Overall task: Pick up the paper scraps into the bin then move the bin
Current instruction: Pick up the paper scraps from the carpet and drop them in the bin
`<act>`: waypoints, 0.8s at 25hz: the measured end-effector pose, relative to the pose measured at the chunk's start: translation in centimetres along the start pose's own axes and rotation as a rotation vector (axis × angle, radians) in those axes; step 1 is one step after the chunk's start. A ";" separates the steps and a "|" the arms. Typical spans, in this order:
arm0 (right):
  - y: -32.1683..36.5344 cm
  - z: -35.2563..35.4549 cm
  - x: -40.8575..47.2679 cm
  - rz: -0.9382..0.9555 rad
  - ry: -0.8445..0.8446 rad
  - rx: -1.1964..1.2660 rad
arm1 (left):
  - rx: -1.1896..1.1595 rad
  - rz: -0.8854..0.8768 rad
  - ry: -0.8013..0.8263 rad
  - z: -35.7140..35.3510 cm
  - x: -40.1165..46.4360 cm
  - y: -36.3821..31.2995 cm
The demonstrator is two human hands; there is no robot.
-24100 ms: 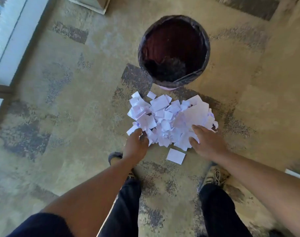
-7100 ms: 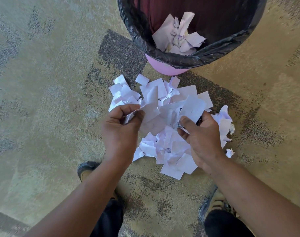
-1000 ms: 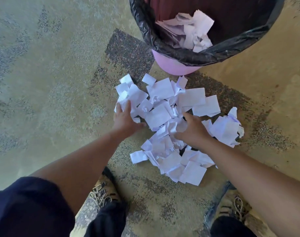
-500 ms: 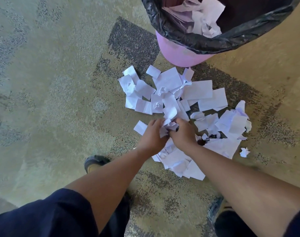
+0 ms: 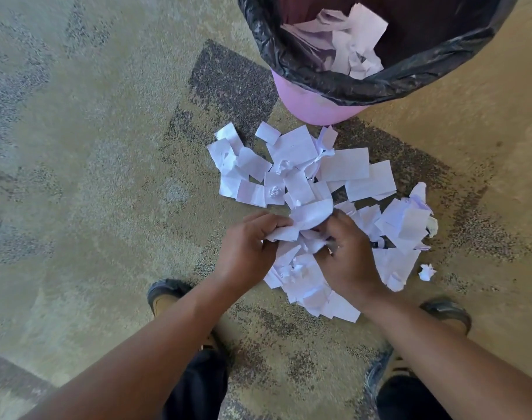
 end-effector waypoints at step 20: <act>15.9 11.2 16.9 0.189 -0.208 -0.746 | 0.600 -0.332 -0.072 12.0 19.6 -16.1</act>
Point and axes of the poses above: each hand's wrist, its own x-axis towards the middle knuckle, its own z-axis out of the back of the hand, y = z × x, the point moved 5 cm from there along x, towards the middle knuckle, and after that the axes turned 11 degrees about x, right-handed, at the moved point
